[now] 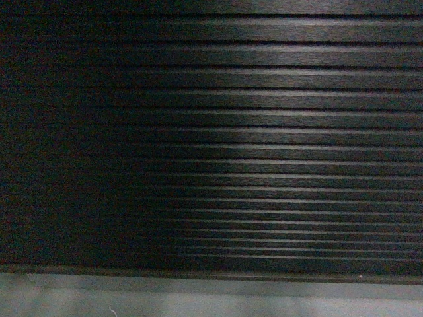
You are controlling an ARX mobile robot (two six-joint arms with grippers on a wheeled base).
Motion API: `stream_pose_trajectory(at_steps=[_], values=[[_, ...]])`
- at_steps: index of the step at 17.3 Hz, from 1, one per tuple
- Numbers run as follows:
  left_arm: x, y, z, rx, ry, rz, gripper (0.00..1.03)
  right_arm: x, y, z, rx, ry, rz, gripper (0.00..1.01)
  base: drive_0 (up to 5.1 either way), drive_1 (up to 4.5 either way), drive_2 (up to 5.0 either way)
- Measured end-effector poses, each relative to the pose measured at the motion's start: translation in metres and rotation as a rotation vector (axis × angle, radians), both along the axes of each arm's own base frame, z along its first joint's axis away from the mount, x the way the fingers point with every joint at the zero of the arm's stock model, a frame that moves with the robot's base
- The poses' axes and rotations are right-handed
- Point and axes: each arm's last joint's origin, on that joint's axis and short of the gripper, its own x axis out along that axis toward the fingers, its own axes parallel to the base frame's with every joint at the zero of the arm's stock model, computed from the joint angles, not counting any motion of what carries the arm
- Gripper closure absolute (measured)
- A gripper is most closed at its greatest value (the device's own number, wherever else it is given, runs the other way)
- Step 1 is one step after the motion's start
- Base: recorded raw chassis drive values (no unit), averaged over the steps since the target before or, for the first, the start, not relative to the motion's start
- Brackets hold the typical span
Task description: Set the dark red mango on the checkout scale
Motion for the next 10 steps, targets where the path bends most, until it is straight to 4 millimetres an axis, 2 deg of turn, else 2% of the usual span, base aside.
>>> stream_pose_trajectory(at_steps=[10], values=[[0.0000,0.0000,0.0003,0.000,-0.003,0.000,0.05,0.0000,0.0000,0.0001,0.000,-0.002,0.000,0.03,0.0,0.00,0.0]])
